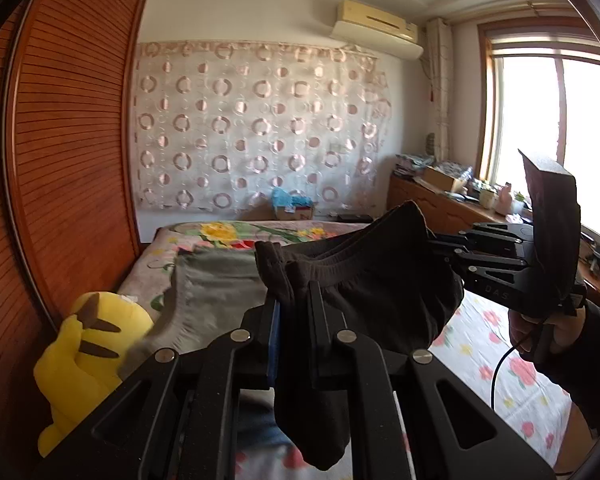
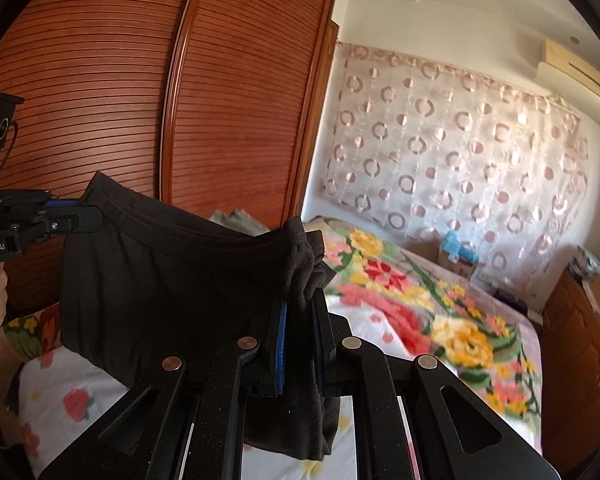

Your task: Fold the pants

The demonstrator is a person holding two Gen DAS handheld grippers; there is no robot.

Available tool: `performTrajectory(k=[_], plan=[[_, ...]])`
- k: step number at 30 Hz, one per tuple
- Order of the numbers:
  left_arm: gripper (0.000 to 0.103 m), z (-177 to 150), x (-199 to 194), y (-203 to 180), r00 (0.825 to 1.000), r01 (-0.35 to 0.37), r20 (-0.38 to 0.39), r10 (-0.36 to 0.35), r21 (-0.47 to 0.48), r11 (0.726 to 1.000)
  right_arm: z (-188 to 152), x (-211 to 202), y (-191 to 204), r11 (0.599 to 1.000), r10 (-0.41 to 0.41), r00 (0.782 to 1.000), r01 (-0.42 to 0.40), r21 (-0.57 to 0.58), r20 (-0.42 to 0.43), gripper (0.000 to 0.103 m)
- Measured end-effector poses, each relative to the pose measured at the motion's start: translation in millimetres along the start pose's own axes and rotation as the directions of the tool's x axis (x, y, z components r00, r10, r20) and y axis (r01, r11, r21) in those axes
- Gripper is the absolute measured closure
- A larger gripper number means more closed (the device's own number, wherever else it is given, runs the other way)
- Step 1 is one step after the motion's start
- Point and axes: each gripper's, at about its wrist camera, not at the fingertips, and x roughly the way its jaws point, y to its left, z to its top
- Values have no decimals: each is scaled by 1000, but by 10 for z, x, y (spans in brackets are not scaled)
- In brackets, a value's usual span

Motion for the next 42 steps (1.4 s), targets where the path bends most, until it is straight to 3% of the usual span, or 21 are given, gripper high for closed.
performTrajectory(k=[9,19,28,32,35,40,42], plan=[[91,-23,208,292,997,-76,-6,76,-67,995,258,529,-44,992,1,1000,2,-122,24,92],[91,-189,230,495,989,-148,-32,145,-152,977,459,1246,49,971,61,998,-60,-229,-6,92],[91,-364,324,613,977,-209,-85,195,-207,956,544,1558,69,975,110,994,-113,-193,-29,92],[91,-439,369,648,973,-221,-110,202,-213,952,598,1588,-19,991,74,997,-77,-105,-31,67],[91,-489,377,673,970,-233,-123,210,-218,948,580,1483,-162,991,121,993,-121,-51,-5,66],[91,-562,399,721,965,-247,-149,217,-228,942,308,1482,-408,972,235,968,-236,-1,-91,66],[91,-592,412,729,962,-255,-159,222,-230,939,176,1567,-474,973,230,964,-231,7,-133,66]])
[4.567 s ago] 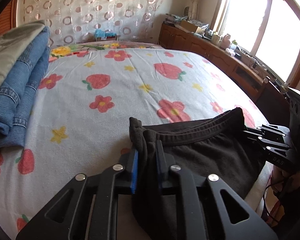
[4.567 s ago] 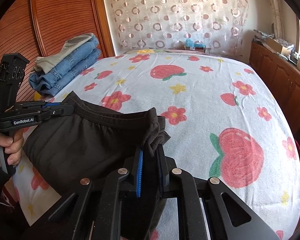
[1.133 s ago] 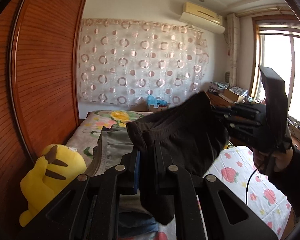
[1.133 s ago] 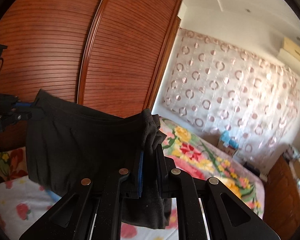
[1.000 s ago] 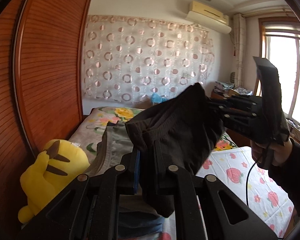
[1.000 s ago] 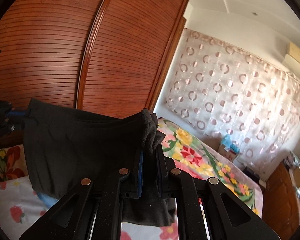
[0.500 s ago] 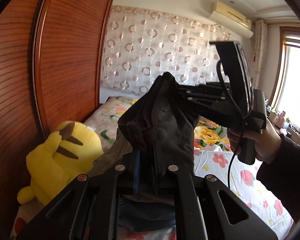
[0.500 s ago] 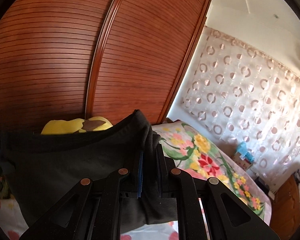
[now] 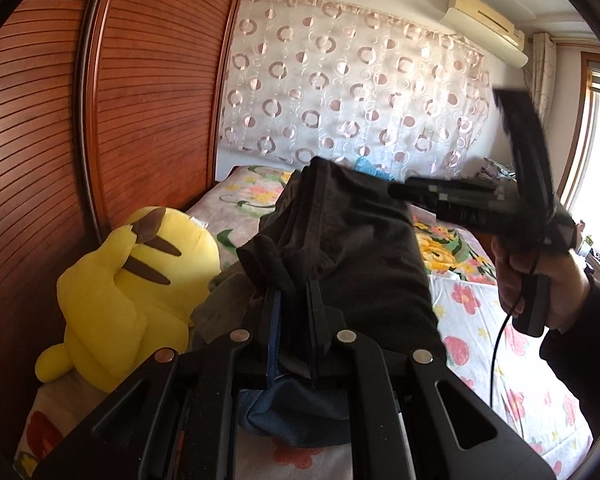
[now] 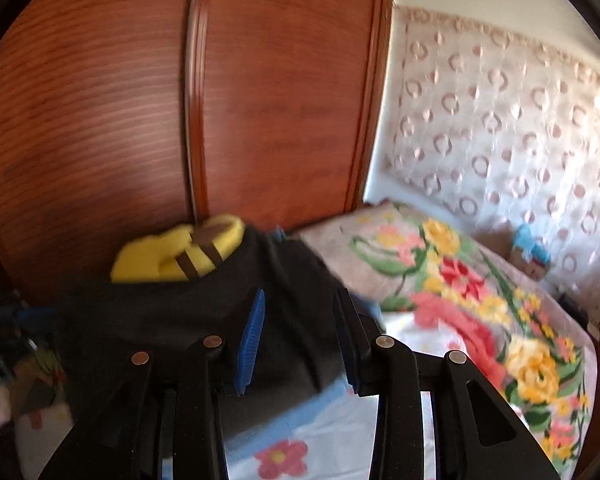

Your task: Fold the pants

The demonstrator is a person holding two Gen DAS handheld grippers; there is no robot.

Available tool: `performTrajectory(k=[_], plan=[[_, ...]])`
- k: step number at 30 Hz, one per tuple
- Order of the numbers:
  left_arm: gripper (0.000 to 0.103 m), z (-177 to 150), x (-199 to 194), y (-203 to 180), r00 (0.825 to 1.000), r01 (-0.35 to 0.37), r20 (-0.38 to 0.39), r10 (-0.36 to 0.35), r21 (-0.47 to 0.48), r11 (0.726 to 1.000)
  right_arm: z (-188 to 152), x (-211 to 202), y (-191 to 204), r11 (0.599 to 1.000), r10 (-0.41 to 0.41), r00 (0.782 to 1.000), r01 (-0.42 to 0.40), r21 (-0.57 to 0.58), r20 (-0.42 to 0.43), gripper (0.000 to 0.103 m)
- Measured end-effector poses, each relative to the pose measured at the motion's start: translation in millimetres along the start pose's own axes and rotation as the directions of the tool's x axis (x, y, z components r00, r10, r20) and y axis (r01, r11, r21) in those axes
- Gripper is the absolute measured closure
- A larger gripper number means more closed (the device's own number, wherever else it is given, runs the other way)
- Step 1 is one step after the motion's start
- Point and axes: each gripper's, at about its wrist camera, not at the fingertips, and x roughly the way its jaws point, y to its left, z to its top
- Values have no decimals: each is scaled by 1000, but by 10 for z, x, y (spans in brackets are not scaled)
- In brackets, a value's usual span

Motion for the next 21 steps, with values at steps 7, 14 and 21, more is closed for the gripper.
performTrajectory(k=[7,14,21], plan=[[91,-30,6,2,1000,-7,-7,7,4,1000,-79,235,-340,986,-41,996,52,160,-73,66],[91,-27,-161,-47,999,-26,27,24,55,998,-142,-210,-76,982,-65,998,69,175,-27,66],[91,-41,-364,-196,999,-26,51,21,108,994,-402,-764,247,979,-91,996,86,187,17,66]])
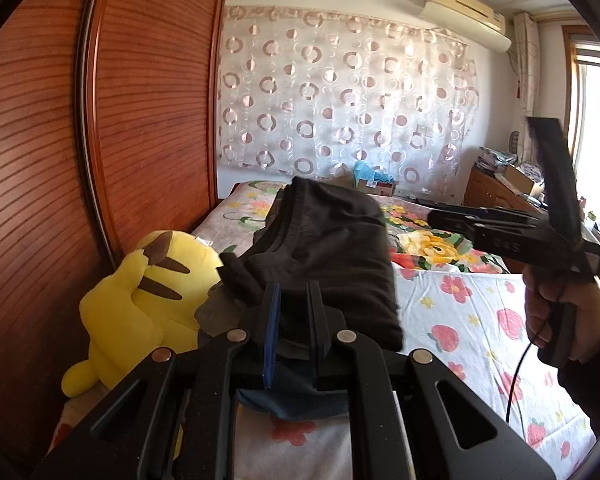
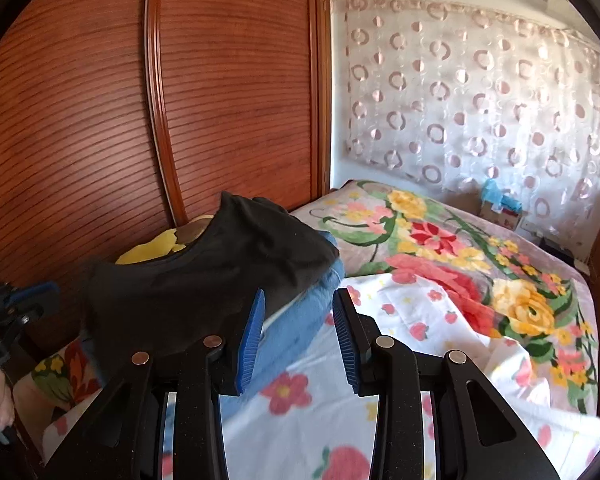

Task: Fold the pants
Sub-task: 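Lower the shorts onto the jeans stack and open the left tool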

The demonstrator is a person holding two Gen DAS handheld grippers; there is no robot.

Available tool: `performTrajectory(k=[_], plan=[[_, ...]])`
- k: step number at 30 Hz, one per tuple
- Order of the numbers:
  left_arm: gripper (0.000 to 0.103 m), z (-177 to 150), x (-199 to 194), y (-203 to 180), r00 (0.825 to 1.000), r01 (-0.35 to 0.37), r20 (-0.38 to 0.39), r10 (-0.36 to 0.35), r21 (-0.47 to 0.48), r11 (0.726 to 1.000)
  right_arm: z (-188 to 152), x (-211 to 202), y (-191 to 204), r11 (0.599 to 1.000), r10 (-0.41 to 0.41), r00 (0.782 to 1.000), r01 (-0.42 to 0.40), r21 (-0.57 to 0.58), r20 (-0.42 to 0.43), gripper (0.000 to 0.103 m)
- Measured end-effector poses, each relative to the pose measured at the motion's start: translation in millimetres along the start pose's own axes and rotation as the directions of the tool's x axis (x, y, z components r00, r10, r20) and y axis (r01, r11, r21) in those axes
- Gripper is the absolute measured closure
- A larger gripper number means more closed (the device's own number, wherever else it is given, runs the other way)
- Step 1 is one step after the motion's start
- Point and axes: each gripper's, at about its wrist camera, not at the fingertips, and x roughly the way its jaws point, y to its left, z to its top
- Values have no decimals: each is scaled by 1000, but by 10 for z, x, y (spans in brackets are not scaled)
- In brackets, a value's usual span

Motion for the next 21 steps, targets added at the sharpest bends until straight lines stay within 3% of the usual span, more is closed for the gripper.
performTrajectory(k=[3,5,9,12,15,21], plan=[[90,4,-96,-126,1000,8,9,-9,33,999,-171,-358,48,1000,-7,1000,6,20,22,66],[82,-2,-137,-229,1000,29,10,-30,49,998,-290,-565,68,999,-17,999,16,36,31,66],[57,-19,-206,-419,997,69,17,-70,71,995,-487,-936,107,997,-31,998,27,68,46,66],[51,-29,-239,-570,994,111,11,-112,87,990,-555,-1151,134,996,-48,997,43,83,65,66],[26,-28,-299,-703,990,139,23,-142,105,985,-617,-1330,190,994,-70,995,64,88,74,66],[16,5,-403,-859,984,171,36,-176,117,978,-679,-1537,248,990,-111,990,103,95,89,66]])
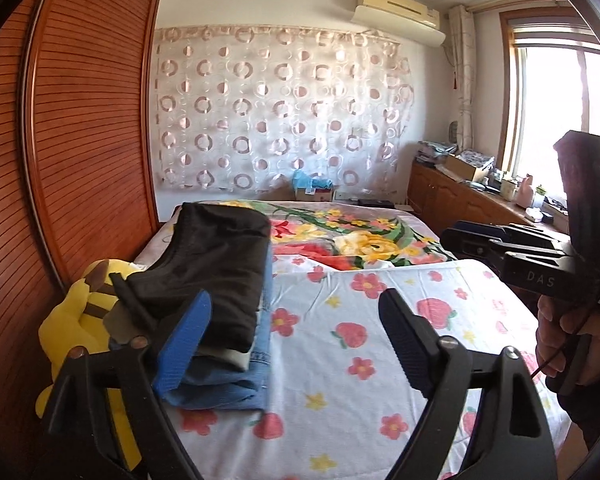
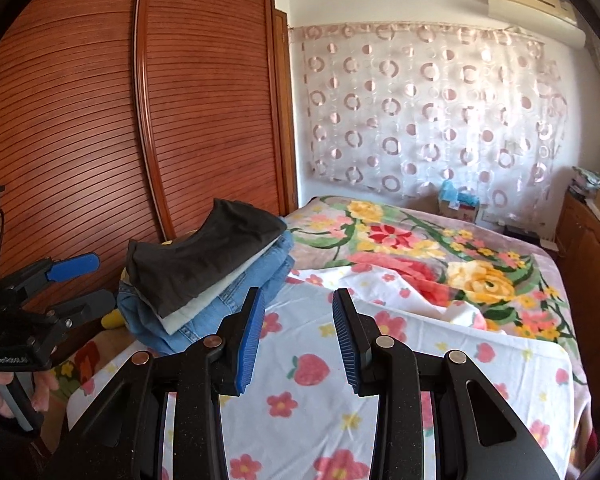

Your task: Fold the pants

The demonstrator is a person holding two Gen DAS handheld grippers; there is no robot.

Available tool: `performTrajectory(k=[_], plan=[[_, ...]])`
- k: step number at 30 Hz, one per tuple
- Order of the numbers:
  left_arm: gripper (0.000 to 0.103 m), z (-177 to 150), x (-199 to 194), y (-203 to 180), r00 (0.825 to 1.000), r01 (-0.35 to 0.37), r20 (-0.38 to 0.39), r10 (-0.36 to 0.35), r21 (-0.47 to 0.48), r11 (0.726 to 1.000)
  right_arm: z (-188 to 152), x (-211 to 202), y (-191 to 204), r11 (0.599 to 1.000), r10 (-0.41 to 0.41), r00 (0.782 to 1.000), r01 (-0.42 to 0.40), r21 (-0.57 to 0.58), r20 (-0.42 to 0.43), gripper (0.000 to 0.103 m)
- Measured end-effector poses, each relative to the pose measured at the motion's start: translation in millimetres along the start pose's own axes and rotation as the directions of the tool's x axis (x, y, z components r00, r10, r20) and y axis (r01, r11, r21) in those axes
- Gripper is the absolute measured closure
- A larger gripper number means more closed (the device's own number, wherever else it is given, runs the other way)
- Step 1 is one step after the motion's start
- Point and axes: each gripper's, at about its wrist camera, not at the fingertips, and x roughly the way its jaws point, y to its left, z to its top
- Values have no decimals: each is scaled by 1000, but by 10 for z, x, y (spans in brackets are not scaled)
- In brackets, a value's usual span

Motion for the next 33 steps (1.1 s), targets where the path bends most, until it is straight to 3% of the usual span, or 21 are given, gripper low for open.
performTrajectory(k=[9,12,21,33], plan=[[16,12,-52,-262,1000,22,-9,-21,44,999,-171,-302,109,999,-48,998,47,16,28,66],[16,-20,-64,-369,999,29,-22,-27,60,998,-257,-418,144,997,-76,997,75,28,33,53],[16,-151,-92,-759,995,91,-55,-86,88,992,-522,-810,203,984,-148,988,145,101,30,37],[16,-304,-184,-1158,985,147,-104,-138,84,986,-611,-1174,423,957,-255,967,253,142,-2,29]])
